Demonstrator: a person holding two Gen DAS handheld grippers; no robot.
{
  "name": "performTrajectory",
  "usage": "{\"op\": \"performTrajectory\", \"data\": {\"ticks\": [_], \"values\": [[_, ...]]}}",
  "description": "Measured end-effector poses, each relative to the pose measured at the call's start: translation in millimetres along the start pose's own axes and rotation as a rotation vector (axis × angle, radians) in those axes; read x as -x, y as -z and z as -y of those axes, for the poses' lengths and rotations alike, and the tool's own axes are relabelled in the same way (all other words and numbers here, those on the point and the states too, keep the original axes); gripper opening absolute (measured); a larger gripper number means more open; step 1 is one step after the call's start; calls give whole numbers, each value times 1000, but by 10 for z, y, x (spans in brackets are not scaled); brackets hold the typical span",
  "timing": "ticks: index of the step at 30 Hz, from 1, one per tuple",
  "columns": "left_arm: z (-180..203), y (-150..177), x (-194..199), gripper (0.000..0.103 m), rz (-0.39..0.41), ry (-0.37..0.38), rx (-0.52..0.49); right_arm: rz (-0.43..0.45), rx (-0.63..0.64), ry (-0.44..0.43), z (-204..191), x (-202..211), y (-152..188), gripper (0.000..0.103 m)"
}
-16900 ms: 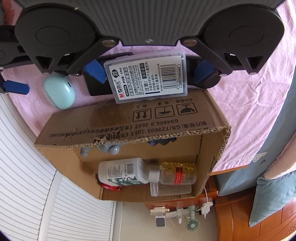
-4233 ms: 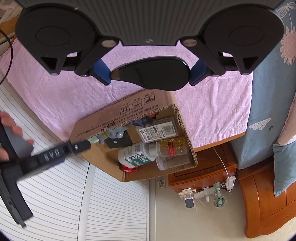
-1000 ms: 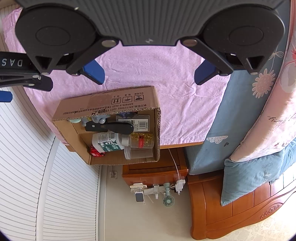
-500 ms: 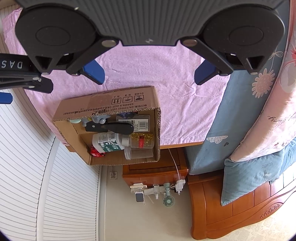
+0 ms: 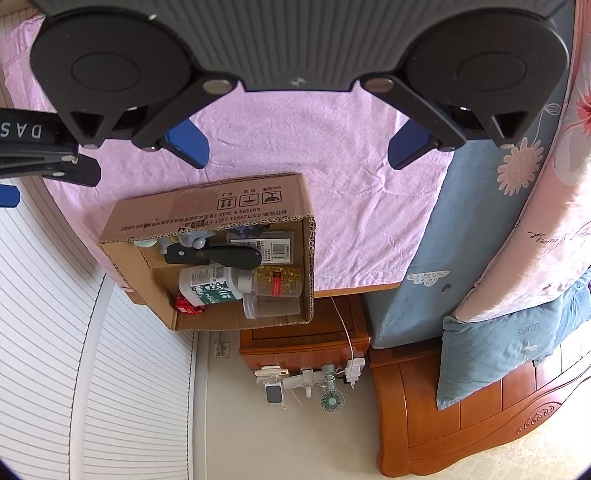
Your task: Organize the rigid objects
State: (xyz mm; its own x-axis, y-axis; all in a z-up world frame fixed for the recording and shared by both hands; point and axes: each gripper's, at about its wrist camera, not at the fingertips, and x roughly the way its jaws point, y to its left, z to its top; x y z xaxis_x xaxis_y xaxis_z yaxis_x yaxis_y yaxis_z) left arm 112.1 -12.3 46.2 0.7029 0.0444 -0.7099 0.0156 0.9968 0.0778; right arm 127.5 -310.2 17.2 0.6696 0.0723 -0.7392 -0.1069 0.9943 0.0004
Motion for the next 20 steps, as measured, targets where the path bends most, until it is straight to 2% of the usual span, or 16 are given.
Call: {"op": "performTrajectory", "data": {"ticks": [20], "values": [[-4, 10, 9, 102, -1, -5, 3, 1, 1, 0, -1, -1, 11, 103]]}}
